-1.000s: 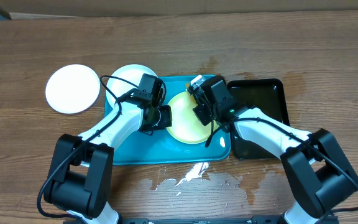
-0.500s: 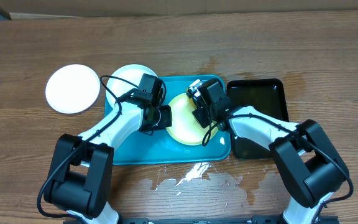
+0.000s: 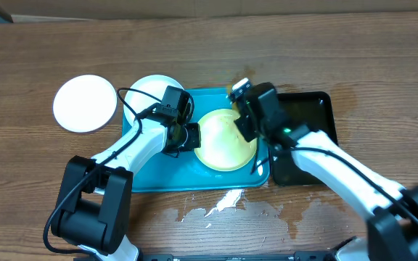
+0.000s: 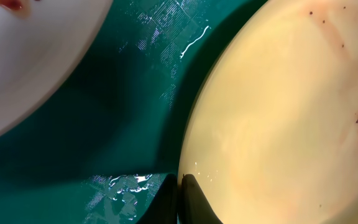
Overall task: Clean dirty plates on tray and stack at the side
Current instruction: 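Move the sponge back into the black tray with the right gripper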
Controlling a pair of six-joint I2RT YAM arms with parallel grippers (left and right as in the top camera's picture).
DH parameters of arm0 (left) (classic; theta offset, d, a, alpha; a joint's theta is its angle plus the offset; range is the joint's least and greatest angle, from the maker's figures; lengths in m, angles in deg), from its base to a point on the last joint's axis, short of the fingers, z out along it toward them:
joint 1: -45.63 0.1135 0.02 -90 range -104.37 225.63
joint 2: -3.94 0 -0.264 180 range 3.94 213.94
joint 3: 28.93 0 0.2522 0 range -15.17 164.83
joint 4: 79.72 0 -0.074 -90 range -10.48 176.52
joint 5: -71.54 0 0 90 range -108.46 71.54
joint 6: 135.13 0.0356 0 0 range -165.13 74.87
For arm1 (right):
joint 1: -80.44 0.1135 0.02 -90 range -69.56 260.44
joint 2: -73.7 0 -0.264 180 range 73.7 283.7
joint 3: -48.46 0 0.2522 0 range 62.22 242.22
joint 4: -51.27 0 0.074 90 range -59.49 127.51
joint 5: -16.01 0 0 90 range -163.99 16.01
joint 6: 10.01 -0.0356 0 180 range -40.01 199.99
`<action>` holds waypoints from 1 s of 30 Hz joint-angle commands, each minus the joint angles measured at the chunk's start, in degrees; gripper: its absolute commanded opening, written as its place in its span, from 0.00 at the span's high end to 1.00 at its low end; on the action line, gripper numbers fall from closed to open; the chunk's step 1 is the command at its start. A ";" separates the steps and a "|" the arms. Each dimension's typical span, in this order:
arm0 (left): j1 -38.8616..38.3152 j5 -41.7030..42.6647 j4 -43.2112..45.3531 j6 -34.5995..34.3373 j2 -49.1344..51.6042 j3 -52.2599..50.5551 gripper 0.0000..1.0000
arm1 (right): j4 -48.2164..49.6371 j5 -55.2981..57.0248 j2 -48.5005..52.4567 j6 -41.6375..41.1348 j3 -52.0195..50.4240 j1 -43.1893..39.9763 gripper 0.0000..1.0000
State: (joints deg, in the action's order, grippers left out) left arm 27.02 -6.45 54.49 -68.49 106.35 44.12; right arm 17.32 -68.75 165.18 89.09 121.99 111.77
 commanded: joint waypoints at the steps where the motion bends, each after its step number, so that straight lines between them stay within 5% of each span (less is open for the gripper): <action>1: 0.20 0.04 -0.72 1.95 1.53 0.26 0.96 | -2.64 2.71 -4.02 -6.29 0.11 -4.57 0.96; 11: 0.20 0.04 -0.68 1.95 1.53 0.26 0.96 | -23.50 -3.65 -3.48 -20.92 -0.81 -16.83 0.96; 18: 0.20 0.07 -0.68 1.90 1.53 0.26 0.96 | -23.52 -4.94 -3.39 -22.86 -6.69 -17.53 0.95; 19: 0.20 0.07 -0.68 1.90 1.53 0.26 0.96 | -22.93 -4.90 -3.39 -22.84 -7.13 -17.53 0.90; 22: 0.20 0.07 -0.70 1.92 1.53 0.26 0.96 | -21.70 -4.61 -3.39 -22.60 -7.19 -17.62 0.43; 24: 0.20 0.07 -0.70 1.92 1.53 0.26 0.95 | -20.06 -3.78 -3.39 -22.62 -7.04 -17.64 0.25; 30: 0.20 0.07 -0.70 1.92 1.53 0.26 0.94 | -14.97 -0.98 -3.17 -22.64 -7.06 -17.64 0.18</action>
State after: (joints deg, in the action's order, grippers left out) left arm 27.02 -6.45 54.45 -68.49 106.35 44.12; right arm 1.32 -72.40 161.77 66.73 114.63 94.31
